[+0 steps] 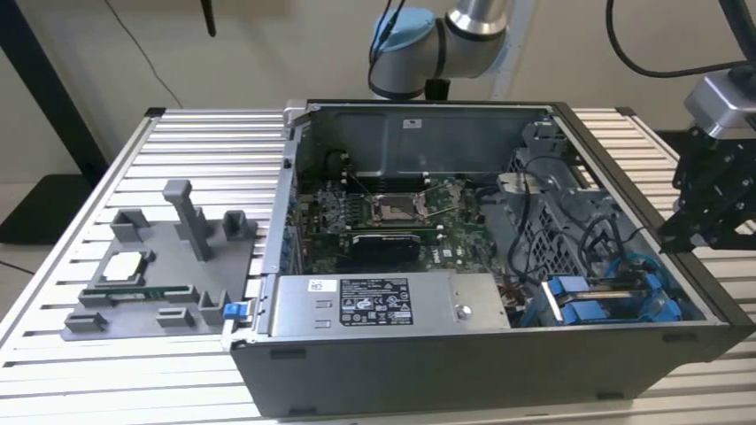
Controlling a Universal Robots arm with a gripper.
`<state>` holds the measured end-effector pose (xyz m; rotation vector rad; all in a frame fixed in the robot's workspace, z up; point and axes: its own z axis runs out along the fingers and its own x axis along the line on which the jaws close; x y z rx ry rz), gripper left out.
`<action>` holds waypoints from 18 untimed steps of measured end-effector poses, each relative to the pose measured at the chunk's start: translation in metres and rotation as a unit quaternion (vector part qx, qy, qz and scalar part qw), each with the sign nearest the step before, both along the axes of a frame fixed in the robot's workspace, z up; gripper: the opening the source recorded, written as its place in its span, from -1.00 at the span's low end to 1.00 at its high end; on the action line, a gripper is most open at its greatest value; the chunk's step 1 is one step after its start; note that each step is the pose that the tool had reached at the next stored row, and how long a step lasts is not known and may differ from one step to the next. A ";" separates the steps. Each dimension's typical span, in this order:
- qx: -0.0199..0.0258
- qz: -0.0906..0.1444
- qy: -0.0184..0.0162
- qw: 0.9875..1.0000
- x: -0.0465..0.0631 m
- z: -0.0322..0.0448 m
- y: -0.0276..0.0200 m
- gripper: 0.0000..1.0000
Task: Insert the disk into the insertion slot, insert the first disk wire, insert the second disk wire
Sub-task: 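Insert the second disk wire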
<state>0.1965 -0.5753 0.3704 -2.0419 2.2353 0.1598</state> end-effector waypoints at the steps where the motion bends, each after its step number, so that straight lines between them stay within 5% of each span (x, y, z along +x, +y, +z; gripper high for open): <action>1: 0.001 0.000 0.000 1.000 0.000 0.0000 -0.0007 1.00; 6: 0.007 0.000 0.000 1.000 0.001 -0.0007 -0.0058 1.00; 13: 0.008 0.000 0.000 1.000 0.001 -0.0043 -0.0064 1.00; 14: 0.008 0.000 0.000 1.000 0.001 -0.0043 -0.0064 -1.00; 18: 0.011 0.000 -0.001 1.000 -0.001 -0.0046 -0.0064 -1.00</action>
